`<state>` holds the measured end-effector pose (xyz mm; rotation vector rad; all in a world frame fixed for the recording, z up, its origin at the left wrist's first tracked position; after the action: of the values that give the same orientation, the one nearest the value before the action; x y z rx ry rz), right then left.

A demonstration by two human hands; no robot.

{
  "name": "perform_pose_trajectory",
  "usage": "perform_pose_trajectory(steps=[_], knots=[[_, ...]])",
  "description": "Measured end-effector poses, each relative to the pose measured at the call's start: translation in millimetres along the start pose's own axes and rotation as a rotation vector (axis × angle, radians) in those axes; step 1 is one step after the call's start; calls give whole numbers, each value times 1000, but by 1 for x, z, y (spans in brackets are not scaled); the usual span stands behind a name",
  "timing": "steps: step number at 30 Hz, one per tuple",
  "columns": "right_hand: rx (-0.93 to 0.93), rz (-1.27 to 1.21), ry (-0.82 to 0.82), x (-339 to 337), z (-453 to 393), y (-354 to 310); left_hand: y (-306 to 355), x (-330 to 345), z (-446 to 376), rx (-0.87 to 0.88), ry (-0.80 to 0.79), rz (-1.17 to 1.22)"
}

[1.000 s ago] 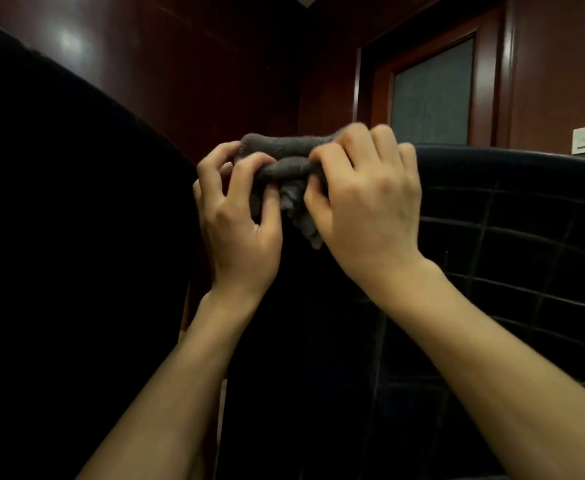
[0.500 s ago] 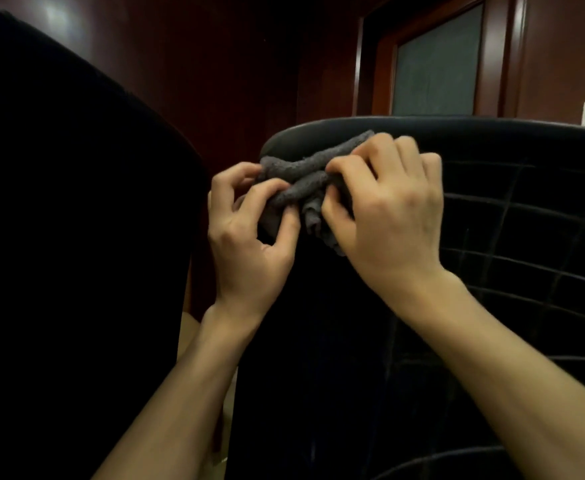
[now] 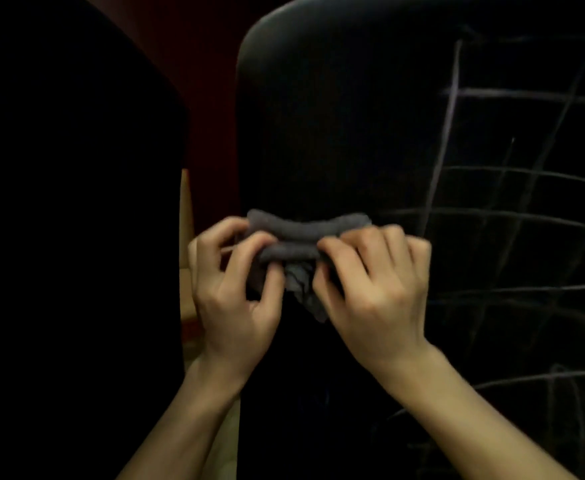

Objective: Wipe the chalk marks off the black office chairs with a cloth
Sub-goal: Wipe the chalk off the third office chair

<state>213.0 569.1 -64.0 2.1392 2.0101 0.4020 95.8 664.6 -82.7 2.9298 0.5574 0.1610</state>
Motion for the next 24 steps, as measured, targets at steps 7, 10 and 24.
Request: perform_pose_trajectory(steps=[7, 10, 24], knots=[[73, 9, 81, 2, -48, 11, 5, 7, -27, -7, 90, 18], [93, -43, 35, 6, -13, 9, 1, 10, -3, 73, 27, -38], [-82, 38, 61, 2, -17, -1, -6, -4, 0, 108, -54, -267]])
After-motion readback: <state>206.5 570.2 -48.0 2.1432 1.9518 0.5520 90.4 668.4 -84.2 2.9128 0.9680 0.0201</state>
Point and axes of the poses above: each hand's wrist, its own z-axis away from the middle knuckle, its own x-axis out of the palm, y = z × x, the point moved 9 cm from there along -z, towards the middle knuckle, and after that the axes turned 4 degrees about -x, right-handed, at the moved point
